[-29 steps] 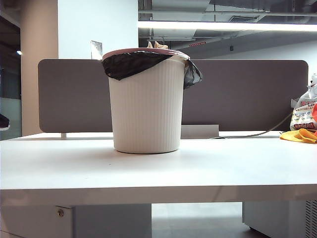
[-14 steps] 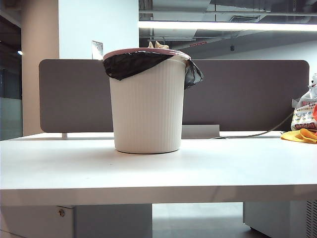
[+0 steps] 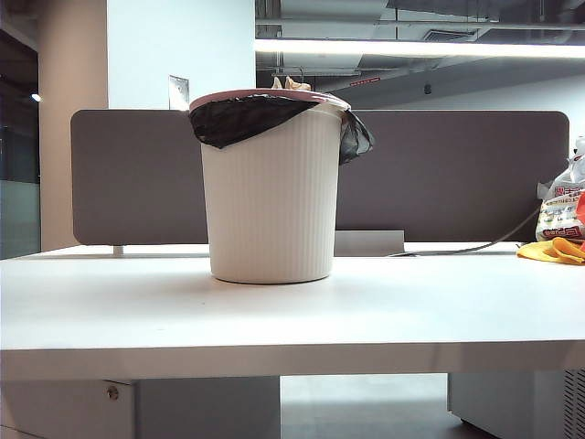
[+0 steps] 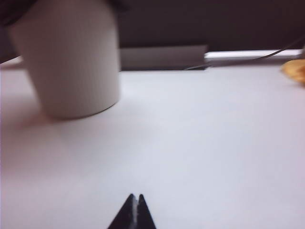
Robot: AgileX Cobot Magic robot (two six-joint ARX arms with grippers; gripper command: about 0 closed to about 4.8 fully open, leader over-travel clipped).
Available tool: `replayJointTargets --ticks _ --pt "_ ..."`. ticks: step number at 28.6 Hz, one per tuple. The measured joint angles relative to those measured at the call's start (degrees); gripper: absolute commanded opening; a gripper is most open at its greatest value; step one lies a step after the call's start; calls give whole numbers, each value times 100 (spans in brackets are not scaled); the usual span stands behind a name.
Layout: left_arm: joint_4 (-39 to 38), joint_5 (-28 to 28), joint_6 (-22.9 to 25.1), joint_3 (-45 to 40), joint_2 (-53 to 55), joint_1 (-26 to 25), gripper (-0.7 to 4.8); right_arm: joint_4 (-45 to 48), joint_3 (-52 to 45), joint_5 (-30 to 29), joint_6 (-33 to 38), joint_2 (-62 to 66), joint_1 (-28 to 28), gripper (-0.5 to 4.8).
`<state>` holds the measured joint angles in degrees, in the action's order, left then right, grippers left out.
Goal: Pick up all the trash on the table and put it in the trash can.
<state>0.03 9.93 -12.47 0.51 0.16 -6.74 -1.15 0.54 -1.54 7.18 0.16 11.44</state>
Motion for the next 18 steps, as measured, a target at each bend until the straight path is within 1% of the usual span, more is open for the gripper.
replayJointTargets --ticks 4,9,11,18 --pt "-4 -2 -2 0 0 -212 -2 11 0 7 2 0 -673 0" --pt "-2 4 0 0 0 -210 -2 9 0 13 2 0 -1237 0" --pt "-4 4 0 0 0 -212 -2 9 0 31 2 0 -1292 0" --pt "-4 4 0 0 0 -210 -2 11 0 17 0 0 -1231 0"
